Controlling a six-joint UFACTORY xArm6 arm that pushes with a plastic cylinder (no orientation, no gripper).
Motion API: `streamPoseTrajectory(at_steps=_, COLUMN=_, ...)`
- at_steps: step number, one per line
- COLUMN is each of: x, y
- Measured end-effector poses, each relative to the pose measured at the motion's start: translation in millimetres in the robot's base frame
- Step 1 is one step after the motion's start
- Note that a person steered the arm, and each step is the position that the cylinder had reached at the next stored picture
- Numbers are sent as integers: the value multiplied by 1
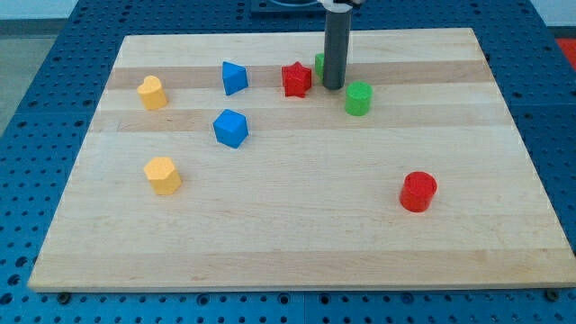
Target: Push the green star to the top right diagonal to the red star
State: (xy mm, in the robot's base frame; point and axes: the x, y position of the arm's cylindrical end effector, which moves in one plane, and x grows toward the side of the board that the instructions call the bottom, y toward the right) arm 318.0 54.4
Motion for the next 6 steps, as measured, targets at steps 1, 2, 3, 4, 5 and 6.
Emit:
streamPoseTrajectory(at_steps=1, x=-1, y=9)
streamPoseTrajectory(at_steps=2, x=-8, y=11)
streamPoseTrajectory(at_steps=3, x=-25, y=10)
streamPoseTrajectory(at_steps=4, x=-39, y=3)
streamPoseTrajectory(at_steps=5, x=-42, y=-11)
streamPoseTrajectory(at_steps=6, x=-45, y=-10)
